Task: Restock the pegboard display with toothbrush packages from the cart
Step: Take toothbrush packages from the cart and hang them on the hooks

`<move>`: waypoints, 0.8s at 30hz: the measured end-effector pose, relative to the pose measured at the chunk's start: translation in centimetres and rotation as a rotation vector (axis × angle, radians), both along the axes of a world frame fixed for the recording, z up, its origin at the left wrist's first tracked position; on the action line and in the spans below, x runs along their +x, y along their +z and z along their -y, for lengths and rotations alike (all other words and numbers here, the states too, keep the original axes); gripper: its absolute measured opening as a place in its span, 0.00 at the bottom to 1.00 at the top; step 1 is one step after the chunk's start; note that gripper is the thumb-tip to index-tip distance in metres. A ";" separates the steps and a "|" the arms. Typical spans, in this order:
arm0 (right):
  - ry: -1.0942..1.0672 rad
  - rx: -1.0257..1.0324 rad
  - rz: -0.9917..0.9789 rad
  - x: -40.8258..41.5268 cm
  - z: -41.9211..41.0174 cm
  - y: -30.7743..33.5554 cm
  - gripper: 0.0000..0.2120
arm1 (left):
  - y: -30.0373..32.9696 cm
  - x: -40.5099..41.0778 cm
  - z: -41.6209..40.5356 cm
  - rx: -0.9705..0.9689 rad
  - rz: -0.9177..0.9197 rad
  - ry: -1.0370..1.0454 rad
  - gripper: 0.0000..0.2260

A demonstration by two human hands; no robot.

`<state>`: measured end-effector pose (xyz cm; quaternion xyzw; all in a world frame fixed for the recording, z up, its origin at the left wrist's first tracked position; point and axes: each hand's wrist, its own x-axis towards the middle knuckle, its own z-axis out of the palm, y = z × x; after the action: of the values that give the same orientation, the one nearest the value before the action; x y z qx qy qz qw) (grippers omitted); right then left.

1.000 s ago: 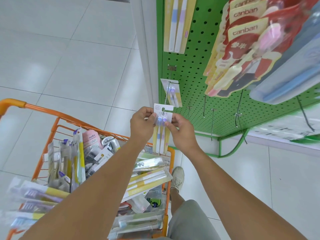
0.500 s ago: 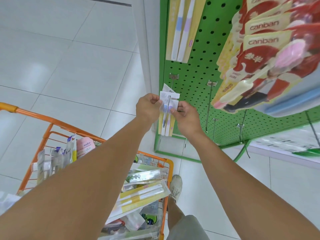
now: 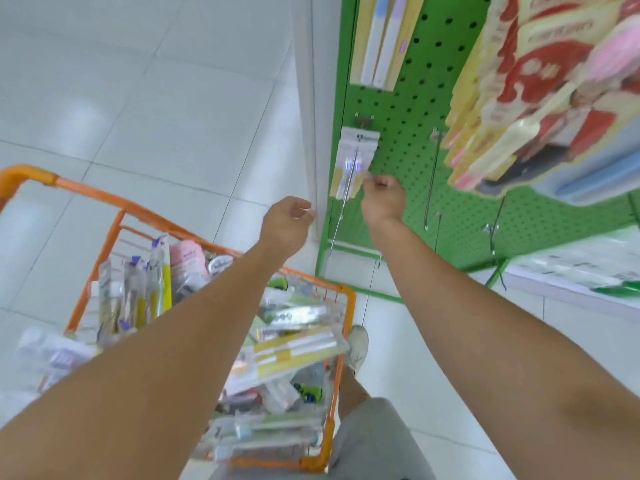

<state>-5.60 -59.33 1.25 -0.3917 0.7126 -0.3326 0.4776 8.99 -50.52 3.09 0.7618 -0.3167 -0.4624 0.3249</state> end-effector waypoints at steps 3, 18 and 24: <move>0.104 0.186 -0.068 -0.7 -5.6 -1.6 0.14 | -1.1 0.8 -5.7 0.051 0.081 -0.078 0.02; 0.090 0.641 0.065 -1.3 -23.0 -8.2 0.06 | -2.9 4.3 -17.7 0.128 0.916 -0.873 0.09; 0.090 0.628 0.109 2.9 -23.6 -9.8 0.08 | -3.0 7.5 -19.6 0.145 1.007 -0.600 0.13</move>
<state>-2.70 -35.69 -8.57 -0.2381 0.7358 -0.0953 0.6268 16.50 -30.92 0.10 0.7849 -0.6011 -0.1360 -0.0635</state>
